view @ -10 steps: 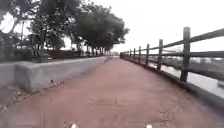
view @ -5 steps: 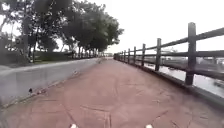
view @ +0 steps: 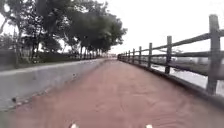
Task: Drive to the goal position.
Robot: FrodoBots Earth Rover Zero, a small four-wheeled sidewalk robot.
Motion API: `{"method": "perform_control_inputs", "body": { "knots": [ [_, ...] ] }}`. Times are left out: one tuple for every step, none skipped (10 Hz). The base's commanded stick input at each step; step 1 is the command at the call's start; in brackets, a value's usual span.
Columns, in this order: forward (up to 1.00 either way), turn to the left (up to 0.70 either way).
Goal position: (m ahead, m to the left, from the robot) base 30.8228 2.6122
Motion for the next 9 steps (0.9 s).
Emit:
{"method": "perform_control_inputs", "body": {
  "knots": [
    [1.00,-0.40],
    [1.00,-0.40],
    [1.00,-0.24],
    [1.00,-0.07],
    [1.00,0.00],
    [1.00,0.00],
    [1.00,0.00],
    [1.00,0.00],
    [1.00,0.00]
  ]
}}
